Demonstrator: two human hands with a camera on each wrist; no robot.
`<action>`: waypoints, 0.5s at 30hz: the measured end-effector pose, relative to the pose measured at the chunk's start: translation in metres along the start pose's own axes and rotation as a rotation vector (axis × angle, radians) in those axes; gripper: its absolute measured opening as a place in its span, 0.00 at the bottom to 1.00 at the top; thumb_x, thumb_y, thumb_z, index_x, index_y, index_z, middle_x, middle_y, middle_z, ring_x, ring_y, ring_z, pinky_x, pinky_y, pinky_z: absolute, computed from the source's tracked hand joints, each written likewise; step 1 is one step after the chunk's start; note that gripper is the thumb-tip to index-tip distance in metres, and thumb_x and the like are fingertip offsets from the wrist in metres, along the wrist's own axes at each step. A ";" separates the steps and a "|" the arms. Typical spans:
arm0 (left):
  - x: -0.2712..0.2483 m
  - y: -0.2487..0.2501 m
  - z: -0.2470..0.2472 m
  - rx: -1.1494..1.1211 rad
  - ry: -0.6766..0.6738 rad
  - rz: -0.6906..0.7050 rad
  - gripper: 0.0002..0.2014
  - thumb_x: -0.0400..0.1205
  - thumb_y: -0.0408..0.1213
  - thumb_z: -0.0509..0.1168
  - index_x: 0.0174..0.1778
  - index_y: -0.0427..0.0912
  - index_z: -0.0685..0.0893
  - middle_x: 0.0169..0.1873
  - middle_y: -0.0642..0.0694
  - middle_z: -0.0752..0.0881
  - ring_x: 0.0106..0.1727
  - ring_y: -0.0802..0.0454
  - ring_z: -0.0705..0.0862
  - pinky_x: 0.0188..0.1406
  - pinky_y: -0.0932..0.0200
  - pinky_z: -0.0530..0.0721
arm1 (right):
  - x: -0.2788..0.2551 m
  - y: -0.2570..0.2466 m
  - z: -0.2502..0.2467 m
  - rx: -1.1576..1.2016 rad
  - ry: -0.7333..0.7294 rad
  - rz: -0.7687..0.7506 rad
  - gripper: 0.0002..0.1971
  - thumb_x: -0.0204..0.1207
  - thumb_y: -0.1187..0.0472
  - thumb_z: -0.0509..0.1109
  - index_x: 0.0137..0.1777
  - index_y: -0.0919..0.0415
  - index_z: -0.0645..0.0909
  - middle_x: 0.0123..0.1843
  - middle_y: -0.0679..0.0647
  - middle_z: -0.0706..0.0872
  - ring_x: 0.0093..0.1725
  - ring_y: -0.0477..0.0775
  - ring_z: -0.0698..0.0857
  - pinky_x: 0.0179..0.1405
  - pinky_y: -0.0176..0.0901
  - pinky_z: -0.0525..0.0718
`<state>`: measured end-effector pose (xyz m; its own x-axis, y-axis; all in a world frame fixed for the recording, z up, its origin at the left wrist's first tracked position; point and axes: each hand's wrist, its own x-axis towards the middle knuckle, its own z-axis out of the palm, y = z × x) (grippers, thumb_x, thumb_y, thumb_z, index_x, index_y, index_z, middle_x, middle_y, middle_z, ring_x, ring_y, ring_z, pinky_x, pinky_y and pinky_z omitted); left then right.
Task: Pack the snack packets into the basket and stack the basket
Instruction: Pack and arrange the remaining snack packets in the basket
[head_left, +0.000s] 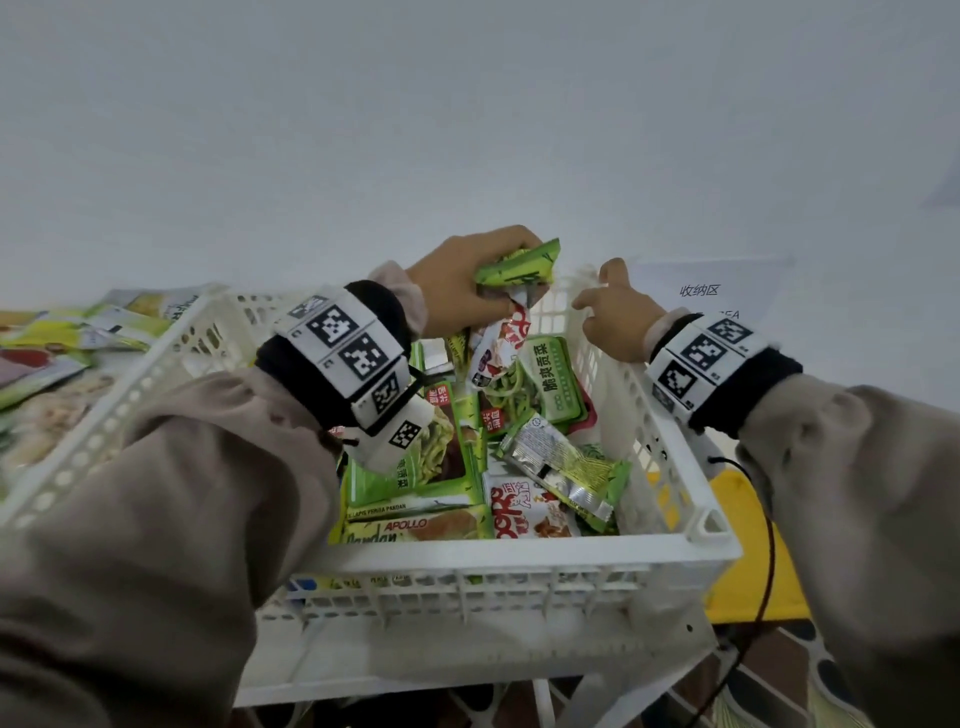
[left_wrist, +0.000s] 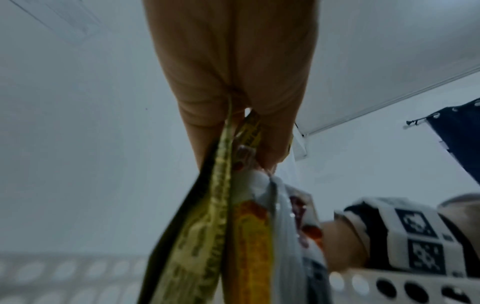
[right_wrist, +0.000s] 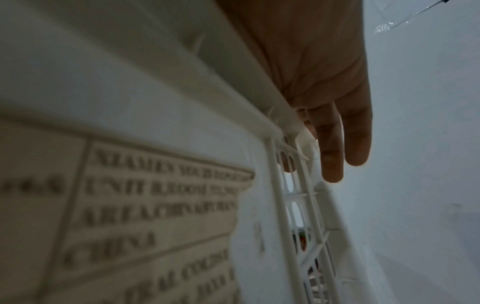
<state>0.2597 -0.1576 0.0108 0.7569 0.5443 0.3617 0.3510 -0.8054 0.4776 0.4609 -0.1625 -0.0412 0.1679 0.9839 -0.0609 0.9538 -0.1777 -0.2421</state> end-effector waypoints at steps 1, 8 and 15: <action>-0.002 0.003 -0.005 -0.018 -0.003 0.011 0.18 0.70 0.44 0.62 0.55 0.45 0.77 0.40 0.52 0.81 0.36 0.58 0.79 0.37 0.70 0.76 | 0.000 0.000 0.000 0.005 0.000 0.002 0.22 0.80 0.68 0.54 0.74 0.57 0.69 0.77 0.56 0.50 0.58 0.66 0.81 0.62 0.52 0.77; -0.031 0.019 -0.022 -0.002 -0.395 -0.012 0.13 0.72 0.43 0.63 0.52 0.58 0.76 0.49 0.52 0.83 0.48 0.56 0.83 0.48 0.68 0.80 | -0.001 0.000 0.001 0.032 0.000 -0.005 0.22 0.81 0.69 0.54 0.74 0.58 0.69 0.77 0.56 0.51 0.56 0.65 0.81 0.59 0.51 0.79; -0.052 0.017 0.020 0.179 -0.989 -0.160 0.21 0.74 0.27 0.63 0.63 0.43 0.80 0.53 0.39 0.85 0.46 0.44 0.86 0.48 0.50 0.86 | -0.004 0.000 -0.001 0.073 0.010 -0.007 0.21 0.81 0.68 0.54 0.73 0.59 0.70 0.76 0.55 0.52 0.50 0.61 0.77 0.55 0.48 0.77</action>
<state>0.2370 -0.2042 -0.0165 0.7821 0.2761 -0.5586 0.5039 -0.8076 0.3063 0.4604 -0.1662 -0.0403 0.1643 0.9852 -0.0496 0.9343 -0.1716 -0.3124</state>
